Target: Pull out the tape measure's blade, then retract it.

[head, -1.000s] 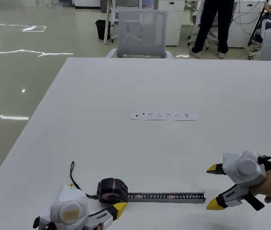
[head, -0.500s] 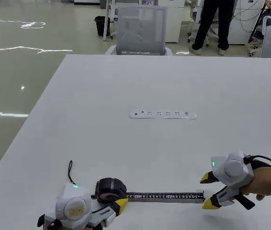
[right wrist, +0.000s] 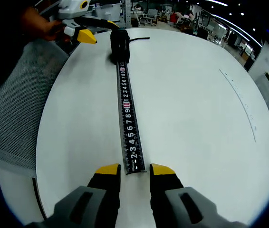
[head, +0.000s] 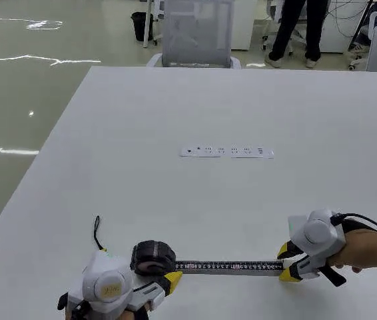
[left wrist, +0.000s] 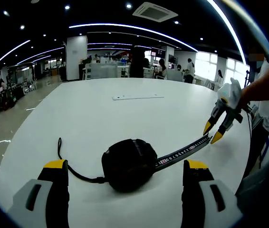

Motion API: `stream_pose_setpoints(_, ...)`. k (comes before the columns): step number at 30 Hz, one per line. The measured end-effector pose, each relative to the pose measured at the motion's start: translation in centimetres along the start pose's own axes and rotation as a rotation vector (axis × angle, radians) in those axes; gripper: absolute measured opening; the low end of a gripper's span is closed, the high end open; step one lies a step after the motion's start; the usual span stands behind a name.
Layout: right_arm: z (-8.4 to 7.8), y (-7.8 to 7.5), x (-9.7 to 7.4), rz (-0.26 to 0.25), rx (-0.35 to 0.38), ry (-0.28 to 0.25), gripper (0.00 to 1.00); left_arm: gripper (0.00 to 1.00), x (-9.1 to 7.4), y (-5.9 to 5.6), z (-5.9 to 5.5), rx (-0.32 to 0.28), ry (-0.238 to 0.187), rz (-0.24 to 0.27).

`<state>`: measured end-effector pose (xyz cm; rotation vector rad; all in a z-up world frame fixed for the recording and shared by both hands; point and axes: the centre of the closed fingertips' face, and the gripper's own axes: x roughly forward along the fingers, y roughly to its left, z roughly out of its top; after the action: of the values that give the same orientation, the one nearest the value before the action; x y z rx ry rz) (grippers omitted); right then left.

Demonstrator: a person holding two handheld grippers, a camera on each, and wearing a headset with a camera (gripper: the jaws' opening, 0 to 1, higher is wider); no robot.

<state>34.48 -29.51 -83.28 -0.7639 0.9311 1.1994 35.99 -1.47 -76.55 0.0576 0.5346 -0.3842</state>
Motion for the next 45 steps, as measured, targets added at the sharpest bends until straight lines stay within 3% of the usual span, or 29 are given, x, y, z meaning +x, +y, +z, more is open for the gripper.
stream_pose_setpoints(4, -0.1, -0.1, 0.2, -0.004, 0.004, 0.01, 0.16, 0.99, 0.2, -0.1, 0.1, -0.003, -0.003, 0.002)
stream_pose_setpoints(13, -0.2, 0.0, 0.2, -0.004, 0.003, 0.017, 0.15, 0.99, 0.8, -0.3, 0.4, -0.008, -0.004, 0.011)
stream_pose_setpoints(16, -0.3, -0.1, 0.2, 0.001, 0.059, 0.023, 0.15, 0.99, 1.1, -0.5, 0.5, -0.029, -0.009, 0.009)
stream_pose_setpoints(20, -0.2, 0.0, 0.2, 0.01, 0.021, 0.036, 0.14, 0.96, 1.3, -0.4, 0.8, -0.035, -0.017, 0.025)
stream_pose_setpoints(26, -0.3, -0.1, 0.3, 0.007, 0.056, 0.043, 0.14, 0.99, 1.9, 1.1, 0.5, -0.094, -0.009, 0.109)
stream_pose_setpoints(28, -0.3, -0.1, 0.3, 0.008, 0.058, 0.047, 0.13, 0.99, 2.2, 1.0, 0.2, -0.144, 0.003, 0.111)
stream_pose_setpoints(32, -0.3, -0.2, 0.3, 0.004, 0.085, 0.054, 0.13, 0.99, 2.7, 1.0, 0.0, -0.143, 0.013, 0.117)
stream_pose_setpoints(45, -0.4, -0.2, 0.4, 0.002, 0.075, 0.059, 0.13, 0.94, 3.9, 1.0, -0.7, -0.159, 0.055, 0.121)
